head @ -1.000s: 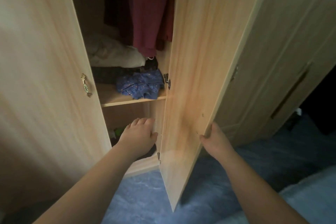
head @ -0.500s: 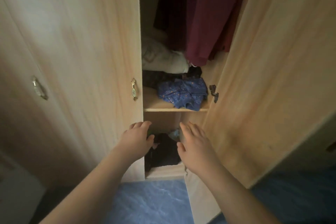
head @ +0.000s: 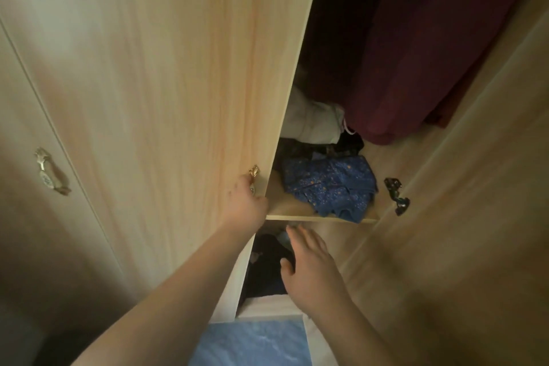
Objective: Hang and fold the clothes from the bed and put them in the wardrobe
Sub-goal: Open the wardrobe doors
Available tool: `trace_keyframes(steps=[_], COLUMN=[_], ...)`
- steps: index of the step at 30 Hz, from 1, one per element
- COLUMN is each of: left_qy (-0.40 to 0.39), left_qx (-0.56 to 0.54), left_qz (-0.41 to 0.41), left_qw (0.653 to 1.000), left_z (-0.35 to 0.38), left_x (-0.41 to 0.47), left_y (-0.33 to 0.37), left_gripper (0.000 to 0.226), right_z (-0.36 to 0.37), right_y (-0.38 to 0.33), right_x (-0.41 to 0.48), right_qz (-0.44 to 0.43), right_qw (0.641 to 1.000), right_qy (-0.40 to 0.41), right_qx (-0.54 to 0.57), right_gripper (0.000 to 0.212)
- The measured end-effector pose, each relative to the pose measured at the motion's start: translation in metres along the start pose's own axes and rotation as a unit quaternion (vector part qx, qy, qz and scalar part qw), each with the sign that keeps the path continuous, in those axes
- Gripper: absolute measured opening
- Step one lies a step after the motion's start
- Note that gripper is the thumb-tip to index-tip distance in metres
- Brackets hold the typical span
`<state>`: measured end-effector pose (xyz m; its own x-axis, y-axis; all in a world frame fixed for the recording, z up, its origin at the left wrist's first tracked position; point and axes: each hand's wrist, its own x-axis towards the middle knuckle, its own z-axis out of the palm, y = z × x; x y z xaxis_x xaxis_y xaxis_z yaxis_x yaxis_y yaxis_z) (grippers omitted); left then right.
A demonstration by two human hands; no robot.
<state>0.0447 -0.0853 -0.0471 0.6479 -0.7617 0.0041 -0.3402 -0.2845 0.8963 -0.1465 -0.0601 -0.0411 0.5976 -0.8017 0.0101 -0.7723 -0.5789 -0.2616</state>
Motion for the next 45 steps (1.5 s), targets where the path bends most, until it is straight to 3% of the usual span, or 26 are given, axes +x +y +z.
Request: trace_keyframes(steps=[3,7,15,18,23,30,34,41,45], left_qy=[-0.004,-0.036,0.013,0.046,0.054,0.049,0.048,-0.003,-0.093], left_qx=[-0.027,0.058,0.096,0.128,0.164,0.248,0.314,0.404,0.412], left_qz=[-0.016,-0.007,0.003,-0.039,-0.108,-0.216,-0.143,0.017,0.074], left_qw=[0.999,0.998,0.995,0.99,0.979,0.943,0.937,0.915,0.903], left_z=[0.0,-0.019,-0.077,-0.106,-0.184,-0.259,-0.252,-0.199,-0.133], left_x=[-0.001,-0.021,-0.178,-0.227,-0.284,-0.377,-0.451,-0.513,-0.537], left_y=[-0.002,-0.002,-0.011,-0.026,-0.051,-0.096,-0.107,-0.102,-0.082], left_gripper=[0.05,0.049,0.037,0.036,0.056,0.047,0.055,0.036,0.06], right_z=[0.001,0.004,0.004,0.002,-0.002,-0.004,0.004,0.014,0.009], right_y=[0.001,0.0,-0.017,-0.037,-0.083,-0.116,-0.121,-0.101,-0.045], right_x=[-0.012,-0.043,-0.125,-0.154,-0.196,-0.25,-0.289,-0.368,-0.435], right_qz=[-0.007,-0.014,-0.104,-0.147,-0.198,-0.212,-0.191,-0.109,-0.047], right_qw=[1.0,0.999,0.993,0.987,0.978,0.977,0.981,0.993,0.999], right_qy=[-0.012,-0.033,-0.057,-0.062,-0.062,-0.035,-0.026,-0.042,-0.017], right_qx=[-0.016,-0.02,0.009,0.015,0.034,0.007,-0.017,-0.01,-0.012], right_gripper=[0.066,0.065,0.066,0.065,0.065,0.065,0.065,0.063,0.063])
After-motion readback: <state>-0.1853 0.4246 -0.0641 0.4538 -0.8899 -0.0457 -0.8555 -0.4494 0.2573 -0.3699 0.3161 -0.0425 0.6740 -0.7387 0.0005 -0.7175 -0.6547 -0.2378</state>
